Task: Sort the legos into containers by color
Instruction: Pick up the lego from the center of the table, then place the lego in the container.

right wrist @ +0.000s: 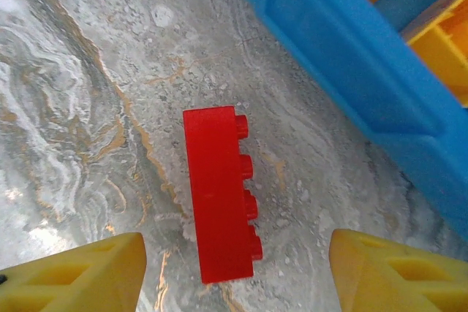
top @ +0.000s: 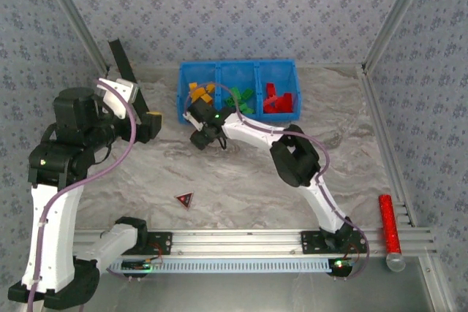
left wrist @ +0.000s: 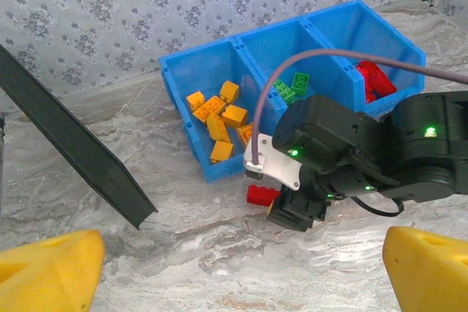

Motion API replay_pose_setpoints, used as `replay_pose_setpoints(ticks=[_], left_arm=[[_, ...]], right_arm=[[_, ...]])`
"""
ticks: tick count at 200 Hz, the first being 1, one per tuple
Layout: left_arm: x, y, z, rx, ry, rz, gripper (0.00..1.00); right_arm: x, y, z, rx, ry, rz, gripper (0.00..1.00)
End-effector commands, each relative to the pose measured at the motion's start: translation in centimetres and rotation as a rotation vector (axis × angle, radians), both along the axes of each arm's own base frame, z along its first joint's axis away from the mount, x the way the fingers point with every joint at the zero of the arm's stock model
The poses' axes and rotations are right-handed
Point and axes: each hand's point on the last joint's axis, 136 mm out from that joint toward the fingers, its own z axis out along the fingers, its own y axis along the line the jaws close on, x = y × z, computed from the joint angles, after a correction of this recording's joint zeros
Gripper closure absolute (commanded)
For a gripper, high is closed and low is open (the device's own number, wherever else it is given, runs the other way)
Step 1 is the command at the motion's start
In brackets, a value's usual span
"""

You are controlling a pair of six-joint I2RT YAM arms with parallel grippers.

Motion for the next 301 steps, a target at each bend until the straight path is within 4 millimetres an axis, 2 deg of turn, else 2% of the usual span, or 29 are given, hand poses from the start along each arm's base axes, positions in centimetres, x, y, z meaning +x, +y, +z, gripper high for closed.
replay_pose_setpoints(ticks=[1, 44, 55, 74, 96, 117, 138, 145, 172, 189, 216, 231, 255, 264, 301], left_arm=[[-0.6, 0.3, 1.0, 0.016, -0.033, -0.002, 0.02], [-0.5, 0.5, 0.6, 0.025, -0.025, 0.009, 0.01], [-0.5, 0.5, 0.6, 0.022, -0.025, 0.011, 0.01], [-0.5, 0.7, 0.5, 0.027, -0.025, 0.021, 0.01], [-0.5, 0.9, 0.3, 0.031, -0.027, 0.030, 0.00], [-0.2, 1.0, -0.1, 0.032, -0.019, 0.038, 0.00], [0.7, 0.8, -0.6, 0.019, -0.019, 0.048, 0.00], [1.1, 0.7, -0.8, 0.010, -0.019, 0.050, 0.00], [2.4, 0.5, -1.1, -0.016, -0.027, 0.067, 0.00], [3.0, 0.7, -1.4, -0.020, -0.036, 0.087, 0.00], [3.7, 0.9, -1.6, -0.044, -0.044, 0.109, 0.00], [3.8, 0.9, -1.6, -0.054, -0.045, 0.115, 0.00], [3.9, 1.1, -1.5, -0.049, -0.050, 0.118, 0.00], [3.8, 1.2, -1.5, -0.047, -0.049, 0.123, 0.00], [3.4, 1.5, -1.5, -0.031, -0.044, 0.131, 0.00]], right_arm=[[0.2, 0.0, -1.5, -0.035, 0.031, 0.016, 0.30], [0.5, 0.5, -3.3, -0.046, 0.049, 0.035, 0.39], [0.4, 0.7, -3.7, -0.047, 0.055, 0.040, 0.45], [0.4, 0.8, -4.2, -0.053, 0.064, 0.045, 0.62], [0.0, 0.3, -3.9, -0.059, 0.071, 0.049, 0.77], [-0.8, -1.1, -2.4, -0.063, 0.057, 0.034, 0.82], [-1.9, -4.4, -0.3, -0.082, 0.039, -0.011, 0.84], [-2.2, -5.8, 1.0, -0.082, 0.025, -0.036, 0.84], [-3.4, -12.8, 5.1, -0.074, -0.008, -0.160, 0.84], [-3.2, -17.3, 7.6, -0.048, -0.033, -0.254, 0.84], [-0.9, -24.1, 10.6, 0.010, -0.073, -0.424, 0.84], [0.7, -25.9, 11.3, 0.029, -0.097, -0.466, 0.83], [3.7, -27.0, 11.2, 0.048, -0.101, -0.505, 0.83], [5.6, -27.0, 11.4, 0.067, -0.123, -0.517, 0.83], [11.3, -27.3, 9.0, 0.034, -0.108, -0.553, 0.82]])
